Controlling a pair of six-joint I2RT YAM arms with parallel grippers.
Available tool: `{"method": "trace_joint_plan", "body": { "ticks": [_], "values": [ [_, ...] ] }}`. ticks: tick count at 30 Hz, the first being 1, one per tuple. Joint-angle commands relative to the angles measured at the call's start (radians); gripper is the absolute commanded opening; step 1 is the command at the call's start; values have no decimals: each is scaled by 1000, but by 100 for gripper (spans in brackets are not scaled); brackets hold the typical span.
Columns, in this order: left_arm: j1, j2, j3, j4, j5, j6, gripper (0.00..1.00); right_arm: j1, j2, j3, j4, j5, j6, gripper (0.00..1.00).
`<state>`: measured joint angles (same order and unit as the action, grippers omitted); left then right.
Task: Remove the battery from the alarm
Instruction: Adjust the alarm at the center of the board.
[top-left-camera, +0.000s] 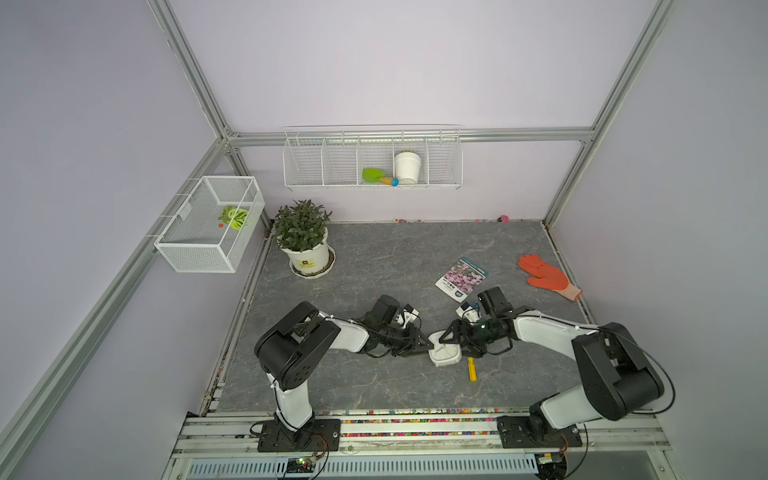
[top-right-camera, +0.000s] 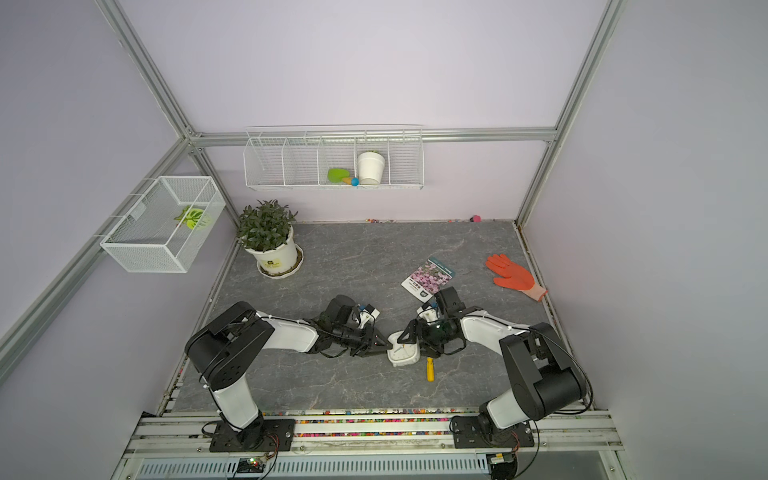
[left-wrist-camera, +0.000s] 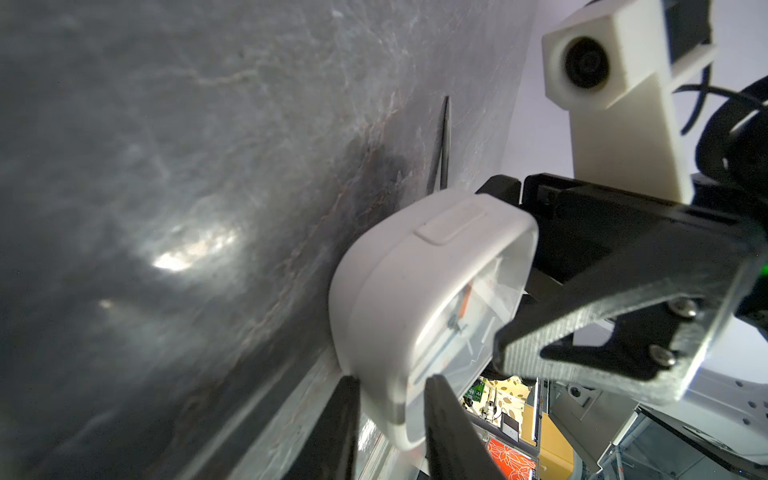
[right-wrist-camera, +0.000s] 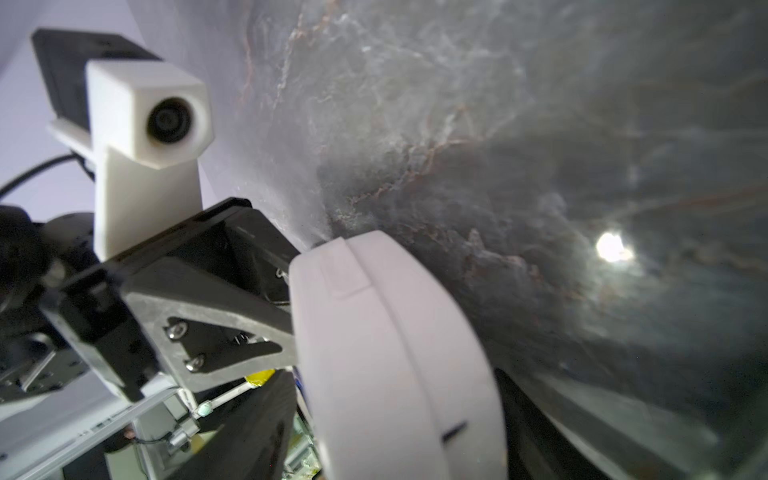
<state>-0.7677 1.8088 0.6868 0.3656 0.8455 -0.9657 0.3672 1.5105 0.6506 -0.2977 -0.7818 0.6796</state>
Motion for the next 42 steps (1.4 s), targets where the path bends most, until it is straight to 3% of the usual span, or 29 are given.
{"method": "trace_joint_plan", "body": {
  "ticks": [1,13,21,24,29,32,35,42],
  "values": [
    [-7,33,-18,3,-26,-11,29,9,-10,-11,33,-26,3,62],
    [-3,9,-23,3,-66,-3,32,15,-94,37,-75,66,-107,37],
    [87,-180,-83,-98,-141,57,44,57,-140,120,-187,188,-259,37],
    [135,-308,-98,-207,-201,104,54,110,-169,152,-205,306,-330,37],
    [163,-490,-89,-365,-304,126,80,262,-209,208,-217,562,-472,37],
    [165,-574,-75,-427,-356,94,93,300,-236,199,-163,602,-516,37],
    [165,-644,-66,-469,-394,32,99,328,-295,164,-92,628,-563,37],
    [168,-737,-30,-546,-436,-216,100,385,-425,102,24,690,-695,37]
  ]
}}
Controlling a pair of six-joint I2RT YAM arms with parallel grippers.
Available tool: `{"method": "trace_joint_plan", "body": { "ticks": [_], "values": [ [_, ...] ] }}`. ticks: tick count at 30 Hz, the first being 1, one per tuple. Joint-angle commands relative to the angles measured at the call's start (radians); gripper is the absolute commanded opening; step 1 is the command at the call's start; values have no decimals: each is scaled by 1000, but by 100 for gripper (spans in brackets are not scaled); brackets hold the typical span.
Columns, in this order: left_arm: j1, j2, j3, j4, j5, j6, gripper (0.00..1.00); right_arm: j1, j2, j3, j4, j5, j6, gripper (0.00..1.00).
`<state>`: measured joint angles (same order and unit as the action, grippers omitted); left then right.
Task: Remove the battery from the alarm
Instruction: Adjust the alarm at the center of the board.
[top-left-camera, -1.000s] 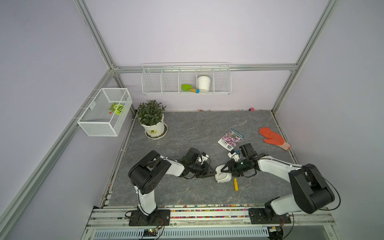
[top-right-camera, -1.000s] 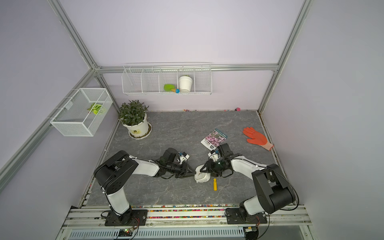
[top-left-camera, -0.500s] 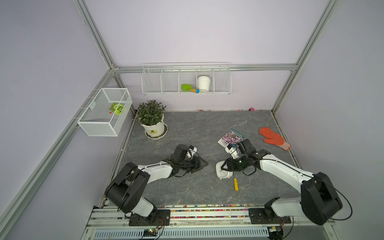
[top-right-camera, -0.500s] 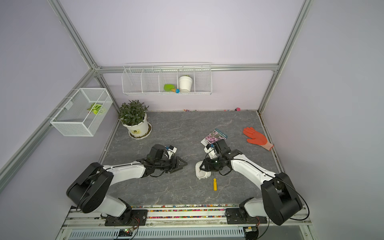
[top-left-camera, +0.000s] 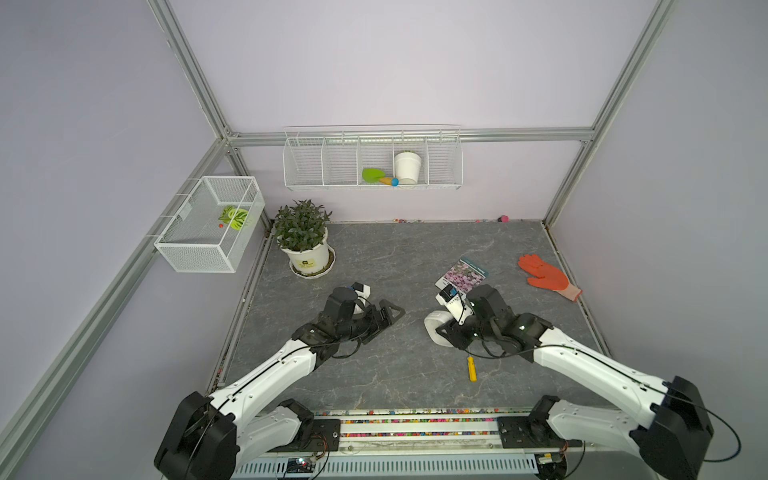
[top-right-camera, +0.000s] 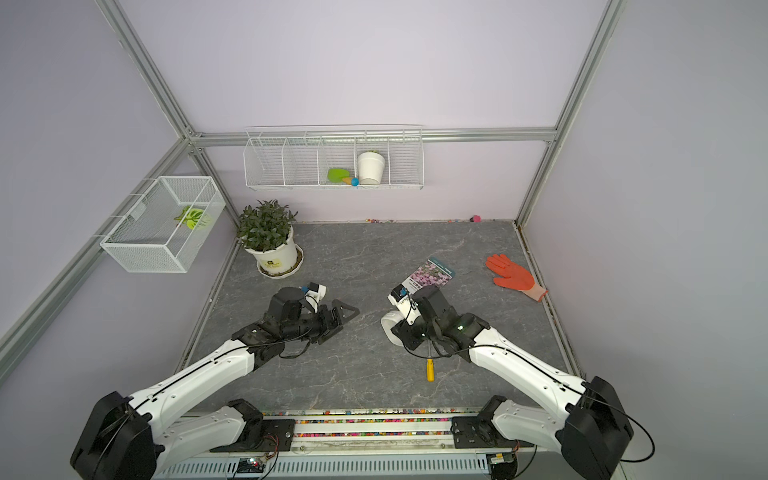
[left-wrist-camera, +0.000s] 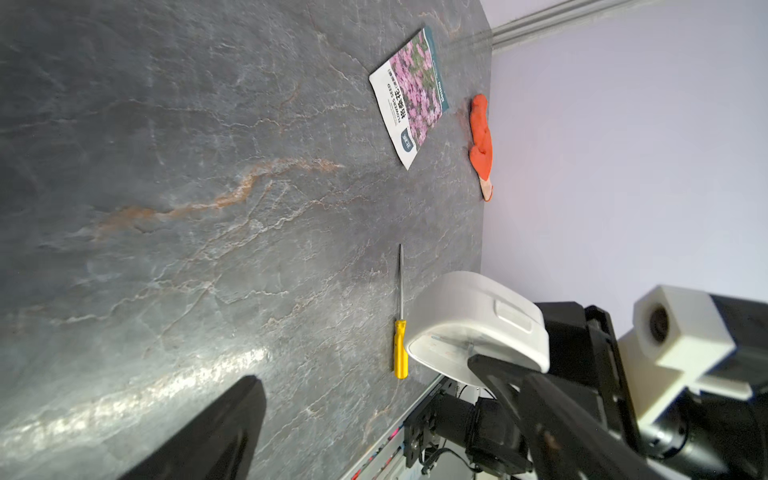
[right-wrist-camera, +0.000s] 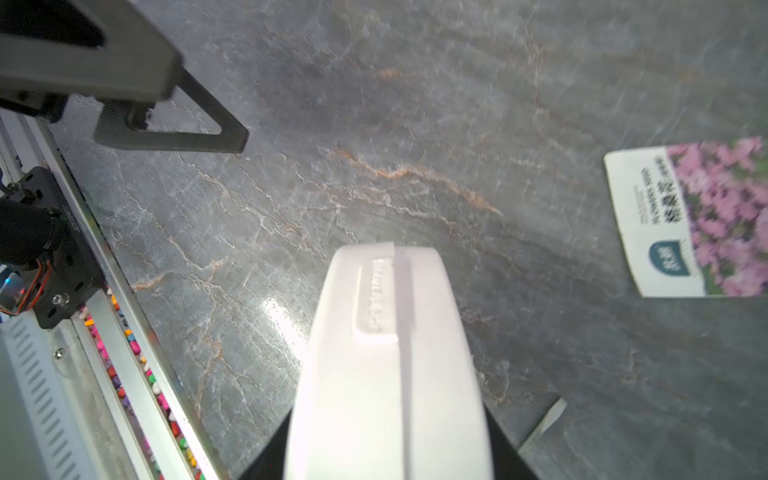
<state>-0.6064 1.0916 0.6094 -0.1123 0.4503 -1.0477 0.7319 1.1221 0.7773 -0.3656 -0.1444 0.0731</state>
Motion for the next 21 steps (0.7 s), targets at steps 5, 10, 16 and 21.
{"method": "trace_joint_plan", "body": {
  "ticks": [5,10,16,21],
  "values": [
    [6,-33,122,-186,-44,-268,100,98,-72,-55,159,146,-193,38],
    [7,-31,151,-179,-12,-367,99,198,-52,-43,189,287,-317,38],
    [7,9,150,-136,55,-473,98,308,0,-13,205,432,-442,38],
    [7,68,157,-105,112,-546,94,388,56,-1,233,559,-536,39]
  ]
}}
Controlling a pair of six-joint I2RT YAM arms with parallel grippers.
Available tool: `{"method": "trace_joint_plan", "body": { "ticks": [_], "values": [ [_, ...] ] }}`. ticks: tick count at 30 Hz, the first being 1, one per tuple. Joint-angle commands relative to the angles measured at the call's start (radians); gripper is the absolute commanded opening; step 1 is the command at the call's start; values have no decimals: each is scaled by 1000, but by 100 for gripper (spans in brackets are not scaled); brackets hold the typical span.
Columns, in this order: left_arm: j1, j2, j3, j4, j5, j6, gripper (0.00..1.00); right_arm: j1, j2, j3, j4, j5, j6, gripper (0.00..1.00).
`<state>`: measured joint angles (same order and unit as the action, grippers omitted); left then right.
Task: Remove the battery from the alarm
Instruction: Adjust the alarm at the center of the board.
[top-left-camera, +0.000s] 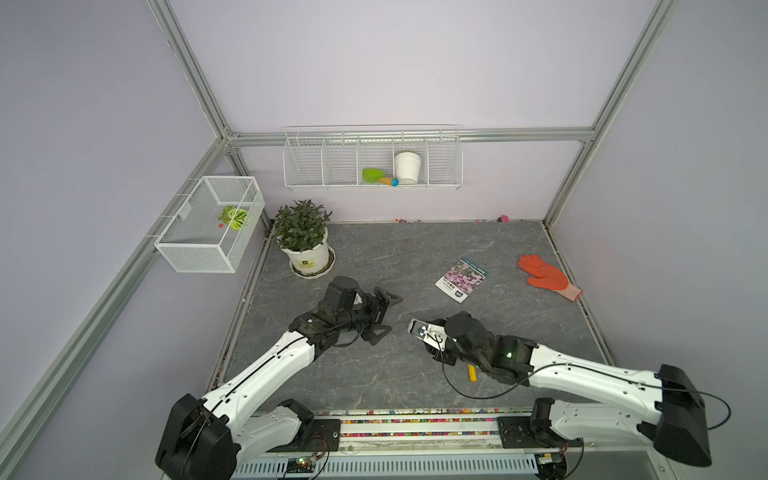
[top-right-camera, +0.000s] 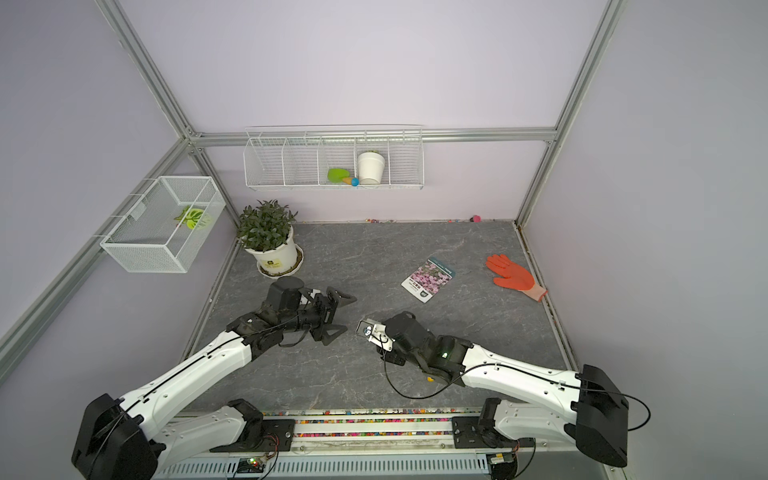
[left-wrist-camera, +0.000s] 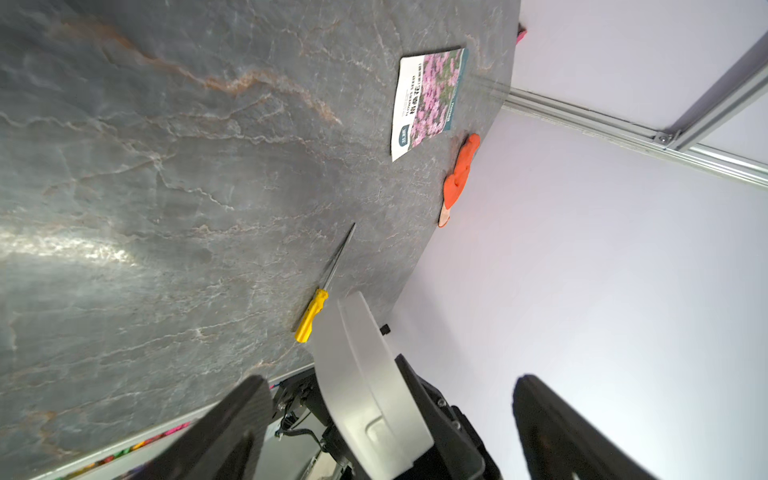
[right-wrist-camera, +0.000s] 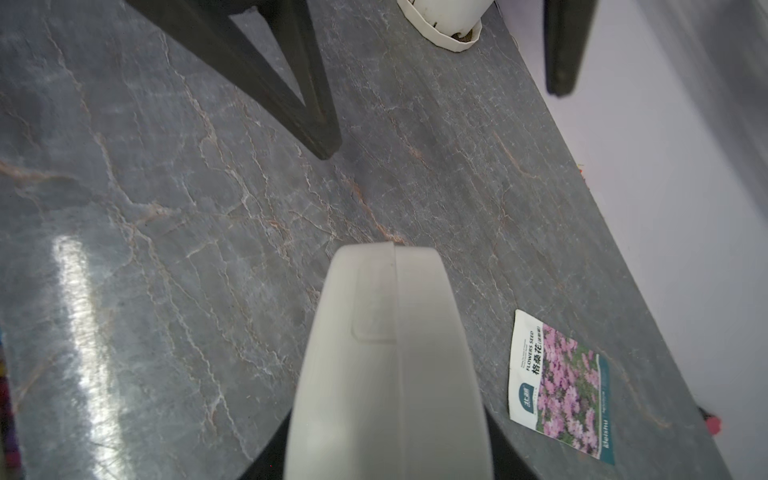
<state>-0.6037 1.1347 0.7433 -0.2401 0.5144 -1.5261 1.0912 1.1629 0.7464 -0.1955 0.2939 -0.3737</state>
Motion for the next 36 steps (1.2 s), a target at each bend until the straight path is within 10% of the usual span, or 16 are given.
{"method": "trace_joint_plan", "body": {
  "ticks": [1,17,36],
  "values": [
    [4,37,29,21,55,-73,93,39,24,32,71,145,-101,39],
    [-61,139,52,73,68,-145,83,107,104,56,150,310,-191,39],
    [-82,190,66,91,66,-152,43,125,188,87,115,365,-202,45]
  ]
}}
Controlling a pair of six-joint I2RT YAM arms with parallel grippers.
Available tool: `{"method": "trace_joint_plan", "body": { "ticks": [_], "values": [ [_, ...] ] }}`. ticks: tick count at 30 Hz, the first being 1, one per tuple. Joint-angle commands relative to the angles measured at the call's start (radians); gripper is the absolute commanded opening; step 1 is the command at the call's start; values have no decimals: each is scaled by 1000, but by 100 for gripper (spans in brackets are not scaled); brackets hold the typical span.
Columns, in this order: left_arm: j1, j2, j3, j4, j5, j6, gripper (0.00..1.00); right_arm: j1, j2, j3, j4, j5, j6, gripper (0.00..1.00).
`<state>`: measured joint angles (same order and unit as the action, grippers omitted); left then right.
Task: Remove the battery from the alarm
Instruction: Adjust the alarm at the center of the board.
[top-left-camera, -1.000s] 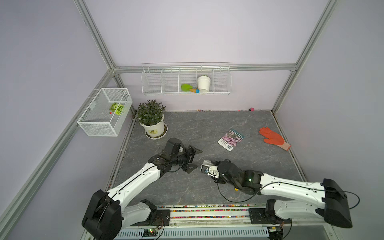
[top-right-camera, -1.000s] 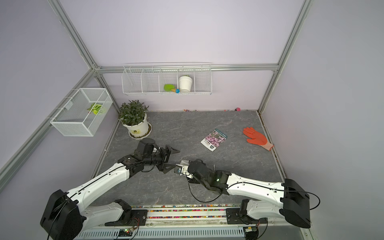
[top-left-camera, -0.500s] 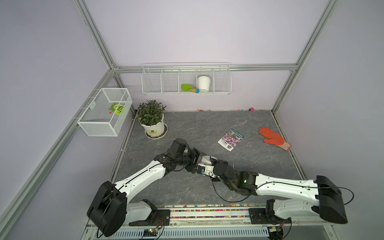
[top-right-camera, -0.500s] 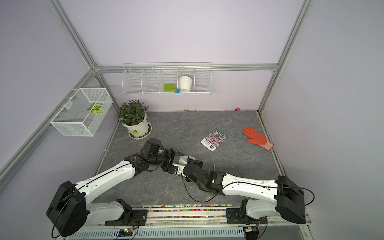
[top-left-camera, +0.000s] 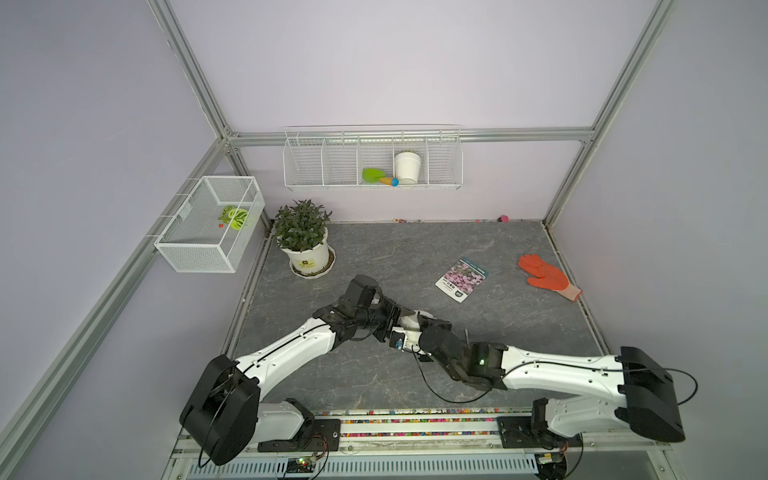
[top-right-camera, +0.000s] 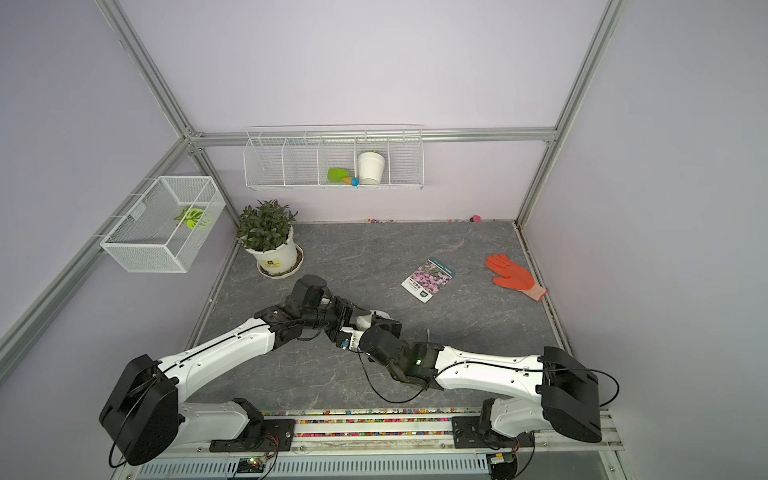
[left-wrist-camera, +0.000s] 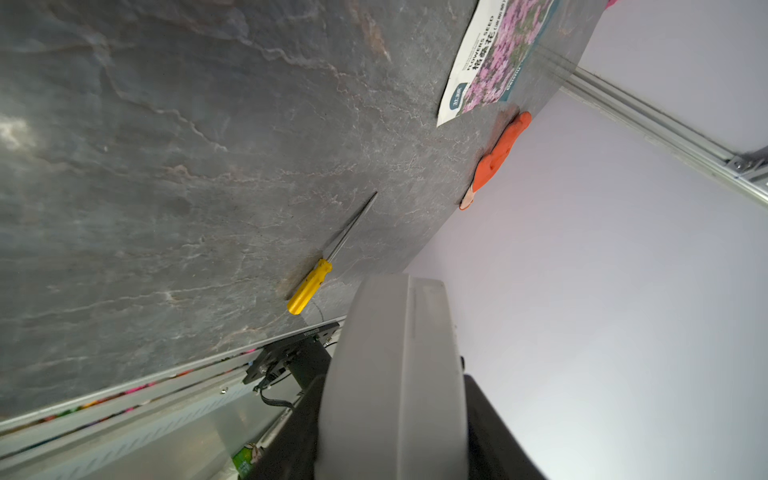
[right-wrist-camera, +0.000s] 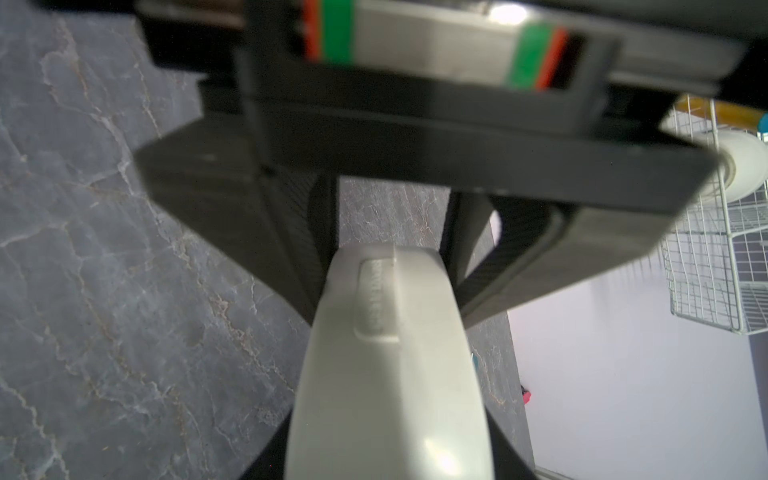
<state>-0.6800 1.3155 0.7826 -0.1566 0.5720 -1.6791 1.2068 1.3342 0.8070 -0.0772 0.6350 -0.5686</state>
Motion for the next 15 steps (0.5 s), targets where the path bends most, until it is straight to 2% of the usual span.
{"method": "trace_joint_plan", "body": {
  "ticks": [1,5,9,12,15],
  "values": [
    [-5,10,24,8,9,1,41,10,20,26,-6,25,-4,47],
    [-6,13,20,8,7,5,33,9,18,22,-8,26,23,54],
    [0,17,11,8,-4,13,32,10,-19,-2,-12,4,62,73],
    [17,16,6,2,-27,39,31,5,-66,-21,-33,-40,101,85],
    [43,17,5,0,-48,89,31,-20,-128,-26,-99,-139,161,92]
  ]
}}
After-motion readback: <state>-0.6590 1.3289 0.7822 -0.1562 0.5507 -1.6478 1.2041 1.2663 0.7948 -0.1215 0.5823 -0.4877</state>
